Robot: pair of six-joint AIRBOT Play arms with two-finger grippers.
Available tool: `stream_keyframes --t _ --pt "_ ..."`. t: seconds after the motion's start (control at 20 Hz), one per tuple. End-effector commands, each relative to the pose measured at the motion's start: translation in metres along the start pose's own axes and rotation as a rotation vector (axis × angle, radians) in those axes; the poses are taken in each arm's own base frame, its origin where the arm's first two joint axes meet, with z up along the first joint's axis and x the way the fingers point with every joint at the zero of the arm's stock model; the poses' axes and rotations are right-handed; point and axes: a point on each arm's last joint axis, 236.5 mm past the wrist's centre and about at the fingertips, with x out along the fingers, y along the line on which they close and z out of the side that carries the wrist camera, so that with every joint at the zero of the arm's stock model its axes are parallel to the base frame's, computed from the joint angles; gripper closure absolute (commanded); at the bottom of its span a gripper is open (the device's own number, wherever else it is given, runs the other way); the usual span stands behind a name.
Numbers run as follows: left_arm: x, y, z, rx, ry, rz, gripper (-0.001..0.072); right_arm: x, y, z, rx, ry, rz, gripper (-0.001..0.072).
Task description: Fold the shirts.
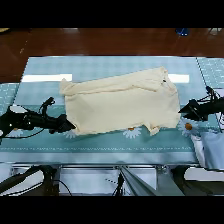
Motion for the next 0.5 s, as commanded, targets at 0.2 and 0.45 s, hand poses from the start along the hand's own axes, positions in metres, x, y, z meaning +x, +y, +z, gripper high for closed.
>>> stream_keyframes --t 0.2,0.45 --pt "-0.009 -0.022 0.037 0.078 -0.142 -0.061 0.0685 0.044 0.034 -0.017 -0.193 0.055 -0.055 0.0677" --pt "-0.099 -0.114 0.086 0.385 -0.395 -0.064 0.0686 -0.058 0.134 0.032 -0.444 -0.218 0.008 0.0678"
